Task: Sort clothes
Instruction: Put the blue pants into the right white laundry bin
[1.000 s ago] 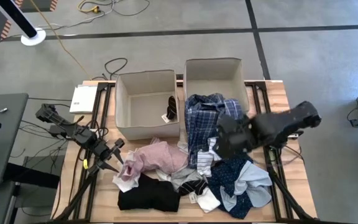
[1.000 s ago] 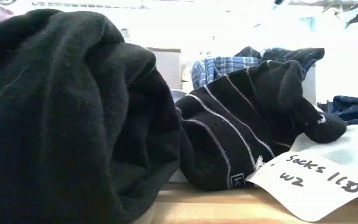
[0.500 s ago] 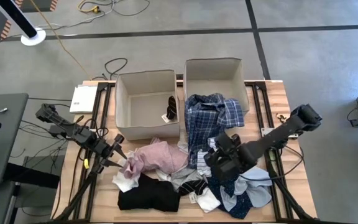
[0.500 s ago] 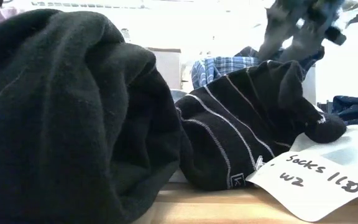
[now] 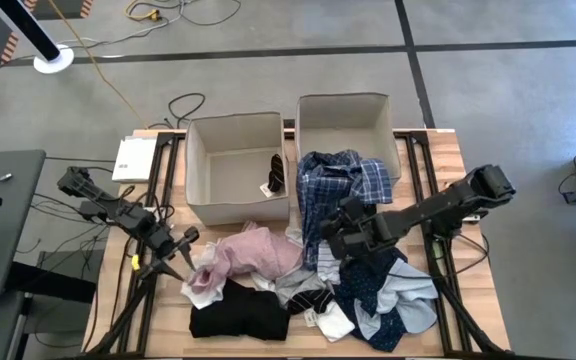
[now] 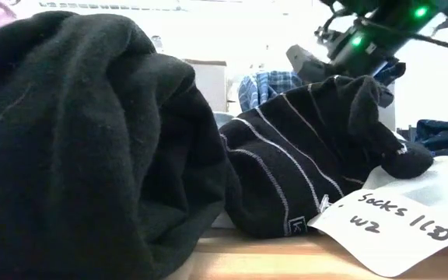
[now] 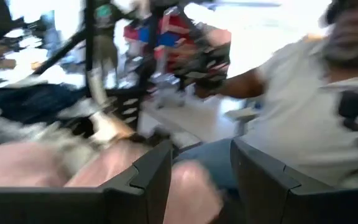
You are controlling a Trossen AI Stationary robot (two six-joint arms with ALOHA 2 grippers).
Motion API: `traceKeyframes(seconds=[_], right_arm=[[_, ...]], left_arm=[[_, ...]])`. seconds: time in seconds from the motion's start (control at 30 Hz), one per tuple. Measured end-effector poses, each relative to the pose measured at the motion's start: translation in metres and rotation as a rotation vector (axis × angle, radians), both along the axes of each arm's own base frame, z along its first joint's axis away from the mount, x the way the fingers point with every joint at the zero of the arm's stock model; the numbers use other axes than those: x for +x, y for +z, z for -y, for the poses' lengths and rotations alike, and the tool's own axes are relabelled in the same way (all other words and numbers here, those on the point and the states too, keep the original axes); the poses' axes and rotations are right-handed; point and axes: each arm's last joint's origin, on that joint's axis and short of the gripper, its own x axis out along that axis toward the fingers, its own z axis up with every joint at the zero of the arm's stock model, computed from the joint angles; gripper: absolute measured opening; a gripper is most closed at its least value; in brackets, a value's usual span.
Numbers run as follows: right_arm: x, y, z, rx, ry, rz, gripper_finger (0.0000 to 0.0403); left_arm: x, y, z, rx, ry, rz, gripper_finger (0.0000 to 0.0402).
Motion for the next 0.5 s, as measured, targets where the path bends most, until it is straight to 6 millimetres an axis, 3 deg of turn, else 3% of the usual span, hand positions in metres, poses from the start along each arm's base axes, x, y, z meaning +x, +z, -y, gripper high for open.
traceKeyframes(seconds=[0.17,0.37,0.5], right_arm=[[0.008,0.001,0.009,-0.03,0.025,0.002,0.0201],[0.014,0.004,0.008,-0.067,0.111,-0.037,0.0027],[0.014,0.005,-0.001,-0.073,0.153,-0.021,0.0008]], left_arm=[[-0.002,0.01,0.0,-0.013,-0.041,0.039,0.0158],[-0.005,0.026,-0.001,0.006,-0.059,0.149,0.0158],[-0.005,0.025,-0.001,0.032,-0.038,0.159,0.0158]])
